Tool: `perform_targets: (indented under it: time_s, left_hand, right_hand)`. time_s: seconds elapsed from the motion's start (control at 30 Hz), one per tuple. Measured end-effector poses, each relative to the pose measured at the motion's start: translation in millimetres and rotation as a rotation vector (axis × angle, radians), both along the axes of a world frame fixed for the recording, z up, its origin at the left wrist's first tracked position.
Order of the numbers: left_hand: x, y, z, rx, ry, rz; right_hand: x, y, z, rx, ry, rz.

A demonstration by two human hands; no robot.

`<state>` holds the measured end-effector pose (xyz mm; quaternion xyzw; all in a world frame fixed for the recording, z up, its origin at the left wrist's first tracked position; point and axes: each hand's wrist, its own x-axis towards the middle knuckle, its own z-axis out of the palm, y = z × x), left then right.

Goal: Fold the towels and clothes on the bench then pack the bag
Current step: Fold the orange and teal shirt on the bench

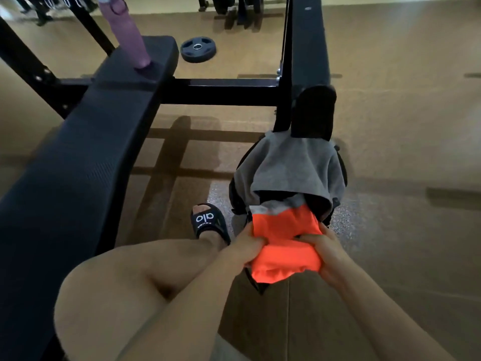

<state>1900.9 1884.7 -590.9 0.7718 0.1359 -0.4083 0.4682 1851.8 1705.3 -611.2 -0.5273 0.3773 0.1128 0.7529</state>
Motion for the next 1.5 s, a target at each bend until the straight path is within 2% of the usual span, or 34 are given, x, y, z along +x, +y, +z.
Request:
perform_targets:
  time_s: [0.1,0.17,0.27,0.37,0.47,0.53,0.63,0.7,0.77,0.83,0.9,1.0,1.07,1.13,1.2,1.37,1.5]
  left_hand:
    - [7,-9,-14,0.103,-0.029,-0.144]
    - [12,-13,-25,0.131,-0.038,-0.147]
    - [26,-17,-33,0.058,-0.109,-0.059]
    - [42,-20,-37,-0.035,-0.197,0.019]
    - [55,-23,-45,-0.089,-0.178,0.16]
    - [60,-23,-51,-0.03,-0.133,0.195]
    - [58,-14,-68,0.027,-0.036,0.055]
    - [56,-4,-72,-0.012,0.052,0.019]
    - [50,4,-73,0.033,-0.069,-0.058]
    - [46,10,-73,0.095,-0.275,-0.104]
    - [45,13,-71,0.077,-0.421,-0.092]
    - [45,12,-66,0.087,-0.578,-0.091]
    - [47,9,-61,0.136,-0.541,-0.18]
    - [47,7,-57,0.215,-0.378,-0.275]
    - [45,7,-51,0.26,-0.231,-0.32]
    - [35,19,-48,0.165,-0.154,-0.368]
    - [23,31,-18,0.163,-0.109,-0.408]
  right_hand:
    - [0,1,-8,0.005,0.033,-0.026]
    - [2,-1,-11,0.02,0.039,-0.03]
    - [11,-7,-22,0.064,0.029,-0.06]
    - [22,-10,-27,0.184,-0.065,-0.107]
    - [30,-6,-36,0.274,-0.027,-0.145]
    - [31,0,-47,0.128,0.036,-0.146]
    - [30,5,-66,-0.172,0.144,-0.047]
    - [32,7,-64,-0.221,0.167,-0.015]
    - [33,8,-58,-0.2,0.178,-0.038]
    - [34,9,-60,-0.083,0.165,-0.12]
    - [34,14,-59,0.042,0.122,-0.177]
    - [33,20,-59,0.027,0.079,-0.14]
    - [32,24,-59,-0.11,0.13,-0.077]
    - [29,26,-53,-0.381,0.245,0.047]
    - [27,28,-46,-0.549,0.297,0.062]
    - [17,36,-48,-0.671,0.281,0.061]
    - [5,39,-38,-0.74,0.296,0.069]
